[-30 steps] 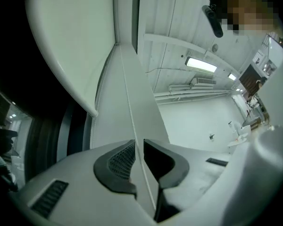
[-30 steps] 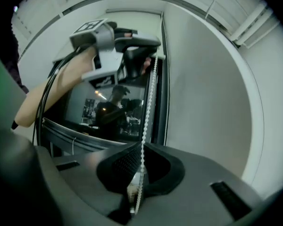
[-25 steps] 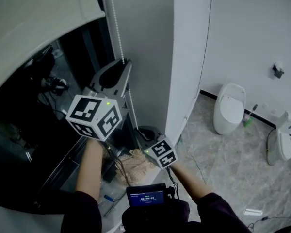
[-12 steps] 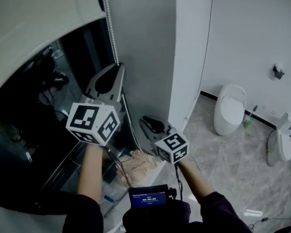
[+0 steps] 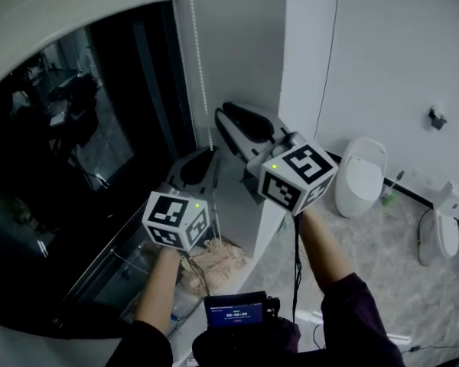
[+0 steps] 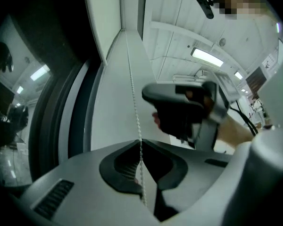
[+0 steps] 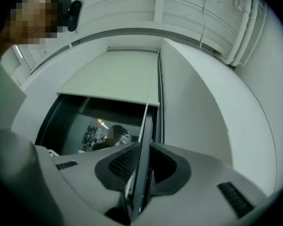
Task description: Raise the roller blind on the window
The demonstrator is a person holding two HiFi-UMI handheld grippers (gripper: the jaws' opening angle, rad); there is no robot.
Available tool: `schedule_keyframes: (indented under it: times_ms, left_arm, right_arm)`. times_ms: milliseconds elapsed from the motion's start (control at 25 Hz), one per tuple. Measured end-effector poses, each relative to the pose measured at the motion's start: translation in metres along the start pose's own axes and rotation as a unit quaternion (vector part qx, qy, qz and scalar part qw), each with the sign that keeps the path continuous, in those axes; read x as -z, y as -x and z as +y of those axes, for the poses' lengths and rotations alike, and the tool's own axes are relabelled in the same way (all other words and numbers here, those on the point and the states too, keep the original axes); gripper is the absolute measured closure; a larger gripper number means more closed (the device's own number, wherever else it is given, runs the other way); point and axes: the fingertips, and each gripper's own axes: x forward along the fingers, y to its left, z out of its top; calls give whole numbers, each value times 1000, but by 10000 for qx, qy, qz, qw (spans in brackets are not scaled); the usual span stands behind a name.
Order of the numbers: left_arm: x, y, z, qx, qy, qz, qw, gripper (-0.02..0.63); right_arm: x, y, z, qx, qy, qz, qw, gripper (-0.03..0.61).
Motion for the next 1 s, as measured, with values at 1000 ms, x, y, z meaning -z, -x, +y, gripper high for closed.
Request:
schedule_keyframes:
  times_ms: [1000]
  left_arm:
    - [-70, 13, 18, 431, 444, -602, 9963, 598]
  right_arm:
    - [-34, -19, -5, 459, 922, -231, 9944, 561]
